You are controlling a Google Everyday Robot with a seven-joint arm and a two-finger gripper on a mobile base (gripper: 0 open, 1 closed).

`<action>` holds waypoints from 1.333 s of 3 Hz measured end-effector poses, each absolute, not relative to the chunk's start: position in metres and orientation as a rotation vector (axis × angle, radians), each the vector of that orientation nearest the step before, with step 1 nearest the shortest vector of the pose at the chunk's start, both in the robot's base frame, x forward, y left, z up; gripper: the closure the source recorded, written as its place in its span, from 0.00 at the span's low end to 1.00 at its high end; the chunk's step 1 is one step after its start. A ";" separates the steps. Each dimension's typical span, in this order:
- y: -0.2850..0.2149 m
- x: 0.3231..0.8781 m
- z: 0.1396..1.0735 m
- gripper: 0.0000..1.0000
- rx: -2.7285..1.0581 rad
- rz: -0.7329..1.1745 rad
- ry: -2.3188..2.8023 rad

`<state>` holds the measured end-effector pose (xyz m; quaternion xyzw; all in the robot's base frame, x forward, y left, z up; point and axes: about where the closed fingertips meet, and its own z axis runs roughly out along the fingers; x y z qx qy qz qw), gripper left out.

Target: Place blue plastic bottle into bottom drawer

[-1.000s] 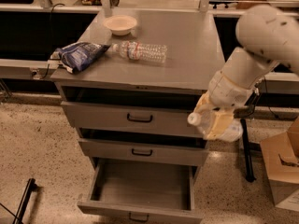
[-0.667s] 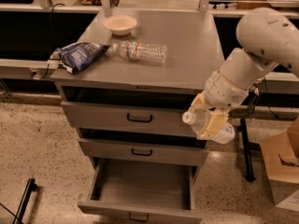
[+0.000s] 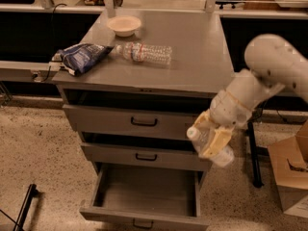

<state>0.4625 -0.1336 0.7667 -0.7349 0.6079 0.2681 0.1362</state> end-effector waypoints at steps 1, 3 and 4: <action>-0.108 0.419 0.688 1.00 -1.851 1.161 1.614; -0.106 0.400 0.656 1.00 -1.388 1.199 1.432; -0.095 0.410 0.643 1.00 -1.400 1.182 1.419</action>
Offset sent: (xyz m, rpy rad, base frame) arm -0.0790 0.0002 -0.1332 1.0756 0.0015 -0.4856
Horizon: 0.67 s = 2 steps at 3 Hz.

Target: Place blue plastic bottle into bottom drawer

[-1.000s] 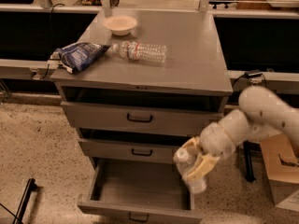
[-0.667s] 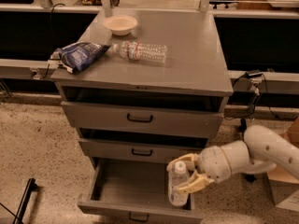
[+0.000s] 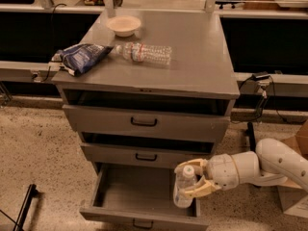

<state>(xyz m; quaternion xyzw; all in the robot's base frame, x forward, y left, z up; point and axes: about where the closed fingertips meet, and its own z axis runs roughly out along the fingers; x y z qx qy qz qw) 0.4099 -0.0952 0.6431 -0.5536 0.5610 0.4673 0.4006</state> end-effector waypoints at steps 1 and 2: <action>-0.078 0.446 0.610 1.00 -1.353 1.112 1.366; -0.051 0.487 0.557 1.00 -1.285 1.029 1.310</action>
Offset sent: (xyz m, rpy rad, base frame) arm 0.1349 0.0742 -0.1607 0.1583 -0.2504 -0.2492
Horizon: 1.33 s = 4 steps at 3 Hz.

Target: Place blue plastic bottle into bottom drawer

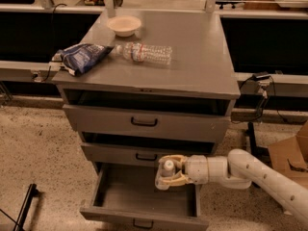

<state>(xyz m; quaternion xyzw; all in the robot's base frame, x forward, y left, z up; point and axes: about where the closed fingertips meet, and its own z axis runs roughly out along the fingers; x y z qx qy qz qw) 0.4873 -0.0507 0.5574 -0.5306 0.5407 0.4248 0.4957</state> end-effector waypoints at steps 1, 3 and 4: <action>-0.046 0.487 0.539 1.00 -1.259 1.036 1.315; -0.062 0.506 0.473 1.00 -1.143 0.965 1.381; -0.078 0.511 0.401 1.00 -1.024 0.948 1.375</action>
Offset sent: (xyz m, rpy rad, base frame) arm 0.0170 0.0087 -0.0615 -0.0070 0.0373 -0.0798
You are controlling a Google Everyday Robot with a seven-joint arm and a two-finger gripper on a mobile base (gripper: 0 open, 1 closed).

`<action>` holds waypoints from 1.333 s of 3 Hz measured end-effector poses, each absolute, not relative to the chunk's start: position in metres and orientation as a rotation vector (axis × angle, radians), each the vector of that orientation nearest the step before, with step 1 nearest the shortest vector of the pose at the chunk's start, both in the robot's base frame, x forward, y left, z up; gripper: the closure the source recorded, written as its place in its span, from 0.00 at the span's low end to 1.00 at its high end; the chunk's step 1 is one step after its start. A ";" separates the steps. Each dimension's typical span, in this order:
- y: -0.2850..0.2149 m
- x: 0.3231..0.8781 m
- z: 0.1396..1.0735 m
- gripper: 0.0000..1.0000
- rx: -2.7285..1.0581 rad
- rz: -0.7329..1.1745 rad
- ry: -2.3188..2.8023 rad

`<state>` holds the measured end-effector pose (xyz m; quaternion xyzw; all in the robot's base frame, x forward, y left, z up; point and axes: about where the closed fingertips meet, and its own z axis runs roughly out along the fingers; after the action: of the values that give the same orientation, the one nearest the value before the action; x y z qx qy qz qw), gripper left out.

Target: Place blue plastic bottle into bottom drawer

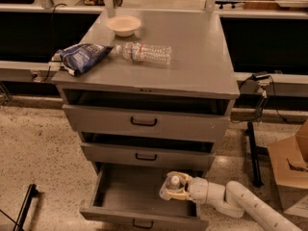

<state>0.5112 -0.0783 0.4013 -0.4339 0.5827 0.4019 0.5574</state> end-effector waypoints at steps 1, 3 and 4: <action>-0.086 0.511 0.352 1.00 -0.967 0.976 1.379; -0.082 0.514 0.290 0.82 -0.930 0.981 1.424; -0.075 0.515 0.270 0.58 -0.923 0.962 1.428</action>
Offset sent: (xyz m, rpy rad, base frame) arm 0.0026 -0.0145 -0.1324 0.0344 0.0932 -0.0587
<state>0.5149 -0.0746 0.2701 -0.3915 0.6059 0.4080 0.5596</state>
